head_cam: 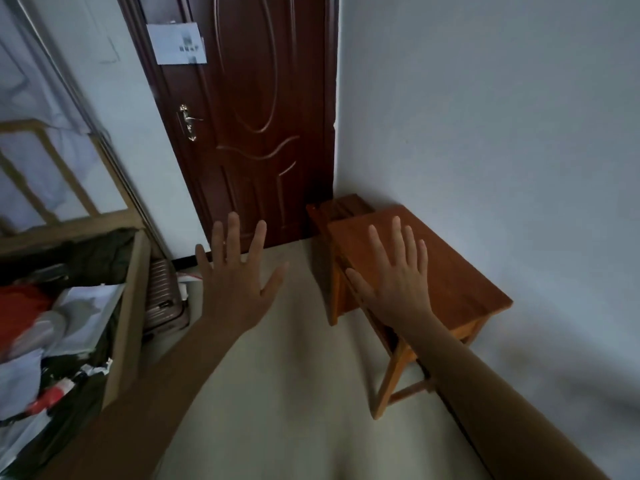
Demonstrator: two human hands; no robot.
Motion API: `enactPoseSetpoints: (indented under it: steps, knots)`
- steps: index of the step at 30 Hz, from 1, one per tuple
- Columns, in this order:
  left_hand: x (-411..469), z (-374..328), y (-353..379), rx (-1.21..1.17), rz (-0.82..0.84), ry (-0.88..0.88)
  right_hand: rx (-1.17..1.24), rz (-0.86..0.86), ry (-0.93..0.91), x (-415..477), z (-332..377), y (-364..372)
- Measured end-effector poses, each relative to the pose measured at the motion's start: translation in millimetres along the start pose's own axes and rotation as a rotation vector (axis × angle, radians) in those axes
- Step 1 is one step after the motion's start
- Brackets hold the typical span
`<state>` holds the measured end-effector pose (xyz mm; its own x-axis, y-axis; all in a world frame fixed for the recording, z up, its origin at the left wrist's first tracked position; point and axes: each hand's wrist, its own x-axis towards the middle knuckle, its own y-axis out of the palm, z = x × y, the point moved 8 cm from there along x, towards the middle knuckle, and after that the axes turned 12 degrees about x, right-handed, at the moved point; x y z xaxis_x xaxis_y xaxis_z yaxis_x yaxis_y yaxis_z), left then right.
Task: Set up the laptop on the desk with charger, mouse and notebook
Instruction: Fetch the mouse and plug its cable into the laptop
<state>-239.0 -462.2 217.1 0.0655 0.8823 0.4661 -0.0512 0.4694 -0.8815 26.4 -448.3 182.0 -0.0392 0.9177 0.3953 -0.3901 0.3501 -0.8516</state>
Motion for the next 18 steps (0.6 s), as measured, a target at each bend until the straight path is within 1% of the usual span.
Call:
enactPoseSetpoints:
  steps: [4, 5, 6, 8, 13, 18]
  knots:
    - [68.0, 12.3, 28.5, 0.027, -0.012, -0.028, 0.003, -0.009, -0.037, 82.6, -5.8, 23.8]
    - [70.9, 13.0, 32.9, 0.024, -0.019, -0.031, -0.006, -0.023, -0.060, 85.0, -7.3, 28.1]
    - [104.6, 23.0, 59.5, 0.035, -0.006, -0.053, -0.004, 0.006, -0.071, 123.7, -9.8, 53.0]
    - [131.2, 29.1, 81.3, 0.028, -0.022, -0.059, -0.011, -0.002, -0.085, 154.2, -14.1, 72.1]
    - [248.5, 58.1, 173.0, 0.004, 0.008, -0.014, -0.030, 0.010, -0.035, 271.7, -24.0, 151.9]
    - [364.9, 66.2, 239.6, -0.027, 0.061, 0.096, -0.046, 0.023, 0.057, 364.4, -37.7, 192.0]
